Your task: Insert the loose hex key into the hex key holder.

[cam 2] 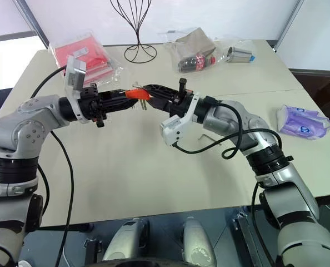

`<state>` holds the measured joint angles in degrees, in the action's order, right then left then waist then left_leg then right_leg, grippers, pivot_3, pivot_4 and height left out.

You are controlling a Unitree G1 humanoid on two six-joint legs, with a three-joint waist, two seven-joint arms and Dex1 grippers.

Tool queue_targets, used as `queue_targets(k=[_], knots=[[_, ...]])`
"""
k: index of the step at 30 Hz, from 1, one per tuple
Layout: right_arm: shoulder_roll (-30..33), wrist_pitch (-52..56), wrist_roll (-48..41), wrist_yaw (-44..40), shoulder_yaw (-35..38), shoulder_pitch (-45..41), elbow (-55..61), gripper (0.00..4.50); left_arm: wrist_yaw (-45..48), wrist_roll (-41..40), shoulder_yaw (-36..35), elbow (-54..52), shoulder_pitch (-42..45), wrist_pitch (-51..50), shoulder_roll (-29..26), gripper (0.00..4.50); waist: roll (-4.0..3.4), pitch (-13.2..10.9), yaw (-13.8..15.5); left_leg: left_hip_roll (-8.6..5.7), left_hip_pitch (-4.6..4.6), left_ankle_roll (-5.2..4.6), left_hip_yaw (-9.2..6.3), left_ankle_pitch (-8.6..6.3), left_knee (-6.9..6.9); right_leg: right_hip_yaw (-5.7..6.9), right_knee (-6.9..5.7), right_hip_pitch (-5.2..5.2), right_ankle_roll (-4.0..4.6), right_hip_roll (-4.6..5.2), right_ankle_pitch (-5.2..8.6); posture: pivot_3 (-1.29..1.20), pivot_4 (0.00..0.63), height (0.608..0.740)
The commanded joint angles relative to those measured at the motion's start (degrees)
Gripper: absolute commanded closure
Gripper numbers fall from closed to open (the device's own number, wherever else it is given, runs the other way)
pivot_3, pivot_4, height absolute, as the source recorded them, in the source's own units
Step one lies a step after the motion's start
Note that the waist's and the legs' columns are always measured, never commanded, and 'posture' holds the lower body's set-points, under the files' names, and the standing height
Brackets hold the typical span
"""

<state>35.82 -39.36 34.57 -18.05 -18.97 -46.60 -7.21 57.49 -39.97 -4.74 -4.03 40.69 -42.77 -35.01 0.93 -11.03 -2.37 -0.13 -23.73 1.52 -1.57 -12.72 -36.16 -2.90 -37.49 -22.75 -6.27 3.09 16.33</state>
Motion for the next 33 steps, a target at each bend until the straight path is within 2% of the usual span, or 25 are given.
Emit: queue_targets(k=[1, 15, 16, 17, 21, 22, 24, 27, 31, 33], knots=[[0.0, 0.2, -1.5, -0.7, 1.8, 0.2, 3.1, 3.50, -0.3, -0.4, -1.1, -0.4, 0.9, 1.3, 0.4, 4.45, 0.00, 0.0, 0.0, 0.01, 0.00, 0.00, -0.01, 0.00, -0.01, 0.00, 0.00, 0.00, 0.00, 0.00, 0.00, 0.00, 0.150, 0.740], [-0.9, 1.0, -3.1, -4.3, 1.7, 1.3, 4.6, 3.50, -0.6, 0.1, -0.8, -0.6, 0.9, 1.9, 1.5, 4.45, 0.00, 0.0, 0.0, 0.00, 0.00, 0.00, 0.00, 0.00, -0.01, 0.00, -0.01, 0.00, 0.00, 0.00, 0.00, 0.00, 0.150, 0.740], [-1.0, 1.0, -3.4, -4.5, 1.7, 1.3, 4.6, 2.45, -0.6, 0.2, -0.8, -0.7, 0.9, 1.9, 1.5, 4.50, 0.00, 0.0, 0.0, 0.00, 0.00, 0.00, 0.00, 0.00, -0.01, 0.00, -0.01, 0.00, 0.00, 0.00, 0.00, 0.00, 0.150, 0.740], [-1.1, 1.1, -3.5, -4.7, 1.8, 1.3, 4.7, 2.10, -0.6, 0.2, -0.8, -0.7, 0.8, 1.9, 1.6, 4.50, 0.00, 0.0, 0.0, 0.00, 0.00, 0.00, 0.00, 0.00, -0.02, 0.00, -0.01, 0.00, 0.00, 0.00, 0.00, 0.00, 0.150, 0.740], [-1.0, 2.6, -3.6, -6.8, 1.9, 1.6, 4.9, 0.11, -0.5, 0.2, -0.8, -1.2, 0.5, 1.9, 1.4, 4.50, 0.00, 0.0, 0.0, 0.00, 0.00, 0.00, -0.01, 0.00, -0.02, 0.00, -0.02, 0.00, 0.00, 0.00, 0.00, 0.00, 0.150, 0.740], [-0.8, 3.8, -3.7, -8.0, 2.0, 1.9, 5.0, 0.04, -0.5, 0.3, -0.9, -1.3, 0.5, 1.9, 1.3, 4.50, 0.00, 0.0, 0.0, 0.00, 0.00, 0.00, -0.01, 0.00, -0.02, 0.00, -0.02, 0.00, 0.00, 0.00, 0.00, 0.00, 0.150, 0.740], [-0.7, 12.2, -7.4, -14.4, 2.7, 4.3, 5.8, 0.04, -0.5, 0.3, -1.0, -1.6, 0.4, 2.0, 0.9, 4.50, 0.01, 0.0, 0.0, 0.00, 0.00, 0.00, -0.01, 0.00, -0.02, 0.00, -0.02, 0.01, 0.00, 0.00, 0.00, 0.00, 0.150, 0.740], [-0.4, 34.2, -17.5, -27.9, 5.6, 7.4, 8.8, 0.04, -0.5, 0.9, -1.2, -2.3, 0.1, 2.6, 0.3, 4.50, 0.01, 0.0, 0.3, 0.05, 0.00, -0.01, -0.07, 0.00, -0.06, 0.04, -0.01, 0.09, 0.00, 0.00, 0.00, 0.00, 0.150, 0.740], [4.1, 56.1, -23.2, -42.4, 6.7, 3.4, 9.4, 0.04, -0.7, 1.0, -1.4, -3.1, -0.2, 3.1, -0.1, 4.50, -0.03, 0.0, 0.4, 0.04, 0.01, -0.02, -0.06, 0.00, -0.13, 0.05, -0.04, 0.11, -0.01, 0.05, -0.01, 0.00, 0.150, 0.740], [6.8, 62.7, -23.7, -47.3, 5.6, 0.6, 8.2, 0.04, -0.9, 1.2, -1.3, -3.7, -0.7, 3.5, -0.2, 4.50, -0.03, 0.0, 0.4, 0.04, 0.01, -0.03, -0.06, 0.00, -0.13, 0.06, -0.04, 0.09, -0.01, 0.05, -0.01, 0.00, 0.150, 0.740]])
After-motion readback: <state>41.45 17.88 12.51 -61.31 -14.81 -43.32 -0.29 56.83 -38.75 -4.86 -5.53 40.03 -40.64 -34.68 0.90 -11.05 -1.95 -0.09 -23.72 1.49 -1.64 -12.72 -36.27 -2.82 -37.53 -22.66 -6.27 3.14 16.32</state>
